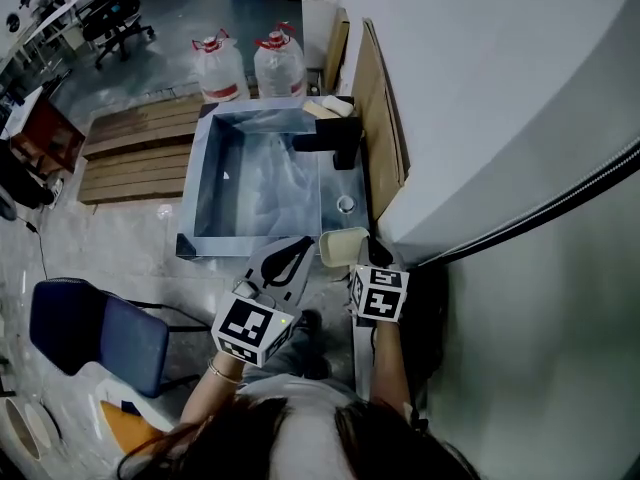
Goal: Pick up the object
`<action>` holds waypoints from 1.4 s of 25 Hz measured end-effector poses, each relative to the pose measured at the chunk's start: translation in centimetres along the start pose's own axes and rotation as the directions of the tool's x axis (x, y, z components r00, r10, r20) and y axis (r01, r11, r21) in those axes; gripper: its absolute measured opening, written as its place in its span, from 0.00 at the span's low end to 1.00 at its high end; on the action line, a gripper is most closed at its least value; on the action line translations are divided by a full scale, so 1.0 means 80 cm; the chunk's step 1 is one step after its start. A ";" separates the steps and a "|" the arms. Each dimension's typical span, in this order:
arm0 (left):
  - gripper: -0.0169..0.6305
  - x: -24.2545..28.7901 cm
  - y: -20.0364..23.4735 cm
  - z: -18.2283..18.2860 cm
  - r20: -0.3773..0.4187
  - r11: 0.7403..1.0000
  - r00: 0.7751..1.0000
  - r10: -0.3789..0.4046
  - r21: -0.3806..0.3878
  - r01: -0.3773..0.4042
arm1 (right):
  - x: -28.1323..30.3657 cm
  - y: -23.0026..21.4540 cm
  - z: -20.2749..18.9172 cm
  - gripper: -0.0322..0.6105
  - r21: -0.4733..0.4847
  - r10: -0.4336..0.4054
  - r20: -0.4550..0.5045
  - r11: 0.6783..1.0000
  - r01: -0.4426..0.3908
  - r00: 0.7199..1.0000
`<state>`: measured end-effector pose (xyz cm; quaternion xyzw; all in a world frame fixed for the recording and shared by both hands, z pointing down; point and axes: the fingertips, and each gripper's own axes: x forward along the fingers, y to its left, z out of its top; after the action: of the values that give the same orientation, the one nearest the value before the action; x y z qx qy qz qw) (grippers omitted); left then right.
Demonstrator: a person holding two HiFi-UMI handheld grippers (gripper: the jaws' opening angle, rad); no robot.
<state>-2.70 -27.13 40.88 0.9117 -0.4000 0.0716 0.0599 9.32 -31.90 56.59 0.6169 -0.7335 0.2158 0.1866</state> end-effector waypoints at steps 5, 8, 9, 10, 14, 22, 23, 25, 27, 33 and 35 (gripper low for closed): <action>0.04 -0.020 -0.014 0.008 0.019 1.000 1.000 0.013 0.015 -0.013 | -0.029 0.004 0.014 0.10 0.002 0.014 0.054 1.000 -0.014 0.998; 0.04 -0.030 -0.021 0.010 0.029 1.000 0.999 0.019 0.023 -0.020 | -0.045 0.005 0.020 0.10 0.015 0.026 0.083 1.000 -0.027 0.996; 0.04 -0.032 -0.024 0.010 0.033 0.999 0.999 0.022 0.023 -0.023 | -0.049 0.005 0.022 0.10 0.019 0.031 0.093 0.999 -0.033 0.995; 0.04 -0.035 -0.026 0.011 0.037 0.999 0.999 0.025 0.021 -0.025 | -0.055 0.006 0.025 0.10 0.020 0.037 0.103 0.999 -0.039 0.994; 0.04 -0.047 -0.037 0.018 0.051 0.999 0.998 0.031 0.017 -0.032 | -0.080 0.008 0.040 0.10 0.016 0.048 0.148 0.999 -0.051 0.988; 0.04 -0.072 -0.059 0.027 0.080 0.999 0.996 0.044 0.026 -0.046 | -0.131 0.010 0.063 0.10 0.028 0.054 0.240 0.998 -0.063 0.969; 0.04 -0.075 -0.061 0.028 0.084 0.999 0.996 0.044 0.029 -0.046 | -0.137 0.010 0.064 0.10 0.027 0.054 0.249 0.998 -0.063 0.967; 0.04 -0.081 -0.066 0.031 0.094 0.998 0.995 0.043 0.031 -0.046 | -0.148 0.012 0.067 0.10 0.025 0.054 0.263 0.998 -0.063 0.963; 0.04 -0.086 -0.070 0.033 0.101 0.998 0.994 0.046 0.030 -0.049 | -0.157 0.014 0.071 0.10 0.023 0.057 0.277 0.998 -0.066 0.959; 0.04 -0.107 -0.081 0.040 0.125 0.997 0.990 0.058 0.036 -0.063 | -0.193 0.020 0.078 0.10 0.006 0.062 0.325 0.998 -0.067 0.944; 0.04 -0.115 -0.086 0.041 0.130 0.997 0.989 0.064 0.038 -0.069 | -0.205 0.022 0.081 0.10 -0.002 0.062 0.345 0.998 -0.065 0.936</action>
<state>-3.51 -16.45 35.65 0.9017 -0.4316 0.0232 0.0122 10.32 -21.68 42.14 0.6221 -0.7733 0.1135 0.0453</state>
